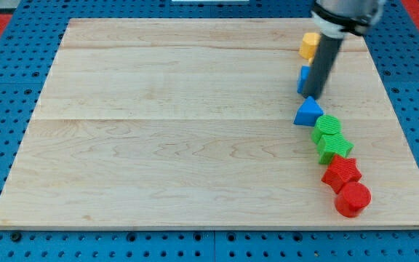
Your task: Move the blue cube parallel to the left of the yellow heart
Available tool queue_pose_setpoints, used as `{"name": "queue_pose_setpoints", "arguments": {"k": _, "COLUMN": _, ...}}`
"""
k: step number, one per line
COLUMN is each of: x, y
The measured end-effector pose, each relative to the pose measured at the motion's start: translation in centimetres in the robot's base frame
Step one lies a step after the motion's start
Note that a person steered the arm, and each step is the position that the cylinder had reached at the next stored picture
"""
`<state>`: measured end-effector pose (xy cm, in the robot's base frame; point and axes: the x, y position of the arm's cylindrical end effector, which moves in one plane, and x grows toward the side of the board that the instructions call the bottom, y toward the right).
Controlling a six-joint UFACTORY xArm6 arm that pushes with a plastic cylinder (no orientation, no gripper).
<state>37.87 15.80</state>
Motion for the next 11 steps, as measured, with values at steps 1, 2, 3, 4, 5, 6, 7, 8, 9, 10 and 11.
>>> {"name": "queue_pose_setpoints", "arguments": {"k": 1, "x": 0.4, "y": 6.4}}
{"name": "queue_pose_setpoints", "arguments": {"k": 2, "x": 0.2, "y": 9.9}}
{"name": "queue_pose_setpoints", "arguments": {"k": 3, "x": -3.7, "y": 9.7}}
{"name": "queue_pose_setpoints", "arguments": {"k": 4, "x": -6.0, "y": 1.5}}
{"name": "queue_pose_setpoints", "arguments": {"k": 5, "x": -2.9, "y": -2.5}}
{"name": "queue_pose_setpoints", "arguments": {"k": 6, "x": 0.5, "y": 0.1}}
{"name": "queue_pose_setpoints", "arguments": {"k": 7, "x": -0.1, "y": -7.3}}
{"name": "queue_pose_setpoints", "arguments": {"k": 8, "x": -6.4, "y": -15.9}}
{"name": "queue_pose_setpoints", "arguments": {"k": 9, "x": -9.0, "y": -22.8}}
{"name": "queue_pose_setpoints", "arguments": {"k": 10, "x": -5.7, "y": -20.0}}
{"name": "queue_pose_setpoints", "arguments": {"k": 11, "x": -6.1, "y": -25.1}}
